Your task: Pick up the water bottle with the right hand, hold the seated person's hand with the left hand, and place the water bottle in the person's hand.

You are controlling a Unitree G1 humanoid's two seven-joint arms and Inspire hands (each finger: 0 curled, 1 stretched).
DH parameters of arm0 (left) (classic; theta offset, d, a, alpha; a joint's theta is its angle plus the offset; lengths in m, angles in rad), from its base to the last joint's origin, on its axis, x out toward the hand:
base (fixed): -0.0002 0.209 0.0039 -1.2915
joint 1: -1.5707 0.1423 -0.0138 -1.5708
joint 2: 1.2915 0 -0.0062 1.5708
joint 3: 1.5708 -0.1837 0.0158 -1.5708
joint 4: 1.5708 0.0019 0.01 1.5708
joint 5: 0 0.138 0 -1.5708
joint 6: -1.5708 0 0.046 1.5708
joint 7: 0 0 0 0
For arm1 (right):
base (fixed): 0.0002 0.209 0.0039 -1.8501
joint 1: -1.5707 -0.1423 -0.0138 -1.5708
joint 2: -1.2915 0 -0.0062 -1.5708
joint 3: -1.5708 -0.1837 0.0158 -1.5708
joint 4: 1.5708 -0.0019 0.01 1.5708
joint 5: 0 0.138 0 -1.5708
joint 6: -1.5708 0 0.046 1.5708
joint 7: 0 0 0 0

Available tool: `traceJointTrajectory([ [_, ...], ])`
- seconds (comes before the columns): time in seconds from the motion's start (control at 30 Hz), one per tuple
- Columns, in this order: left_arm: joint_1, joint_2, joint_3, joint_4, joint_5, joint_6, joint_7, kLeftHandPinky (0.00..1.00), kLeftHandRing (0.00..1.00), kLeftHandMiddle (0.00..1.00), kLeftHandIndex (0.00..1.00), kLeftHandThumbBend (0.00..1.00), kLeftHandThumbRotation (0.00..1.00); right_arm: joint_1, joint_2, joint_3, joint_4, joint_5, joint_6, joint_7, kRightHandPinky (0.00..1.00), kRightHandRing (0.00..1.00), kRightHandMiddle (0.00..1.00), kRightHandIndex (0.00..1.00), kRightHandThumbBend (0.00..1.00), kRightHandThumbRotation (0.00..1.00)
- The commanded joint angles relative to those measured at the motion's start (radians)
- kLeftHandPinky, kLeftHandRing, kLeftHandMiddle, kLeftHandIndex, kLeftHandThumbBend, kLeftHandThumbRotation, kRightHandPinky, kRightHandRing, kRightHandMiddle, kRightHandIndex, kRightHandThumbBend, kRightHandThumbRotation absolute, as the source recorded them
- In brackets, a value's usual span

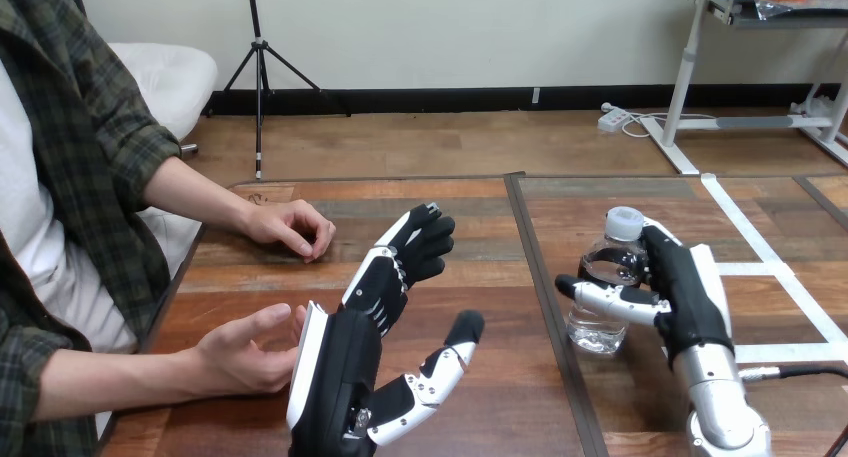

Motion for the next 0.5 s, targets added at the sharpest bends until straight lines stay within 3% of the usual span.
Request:
traceJointTrajectory([
  [0.0,-0.013,-0.008,0.002,-0.052,0.006,-0.001,-0.006,0.80,0.82,0.83,0.86,0.47,0.00,-0.041,-0.015,0.008,-0.071,0.000,0.006,-0.004,0.75,0.78,0.81,0.80,0.83,0.00],
  [0.37,-0.012,-0.011,0.002,-0.054,0.003,0.006,-0.013,0.80,0.82,0.83,0.86,0.48,0.00,-0.040,-0.045,0.055,-0.099,-0.076,0.024,-0.044,0.70,0.73,0.76,0.75,0.81,0.00],
  [0.47,-0.011,-0.012,0.002,-0.054,0.001,0.008,-0.014,0.79,0.82,0.83,0.85,0.48,0.00,-0.042,-0.064,0.083,-0.117,-0.120,0.043,-0.058,0.68,0.72,0.75,0.74,0.80,0.00],
])
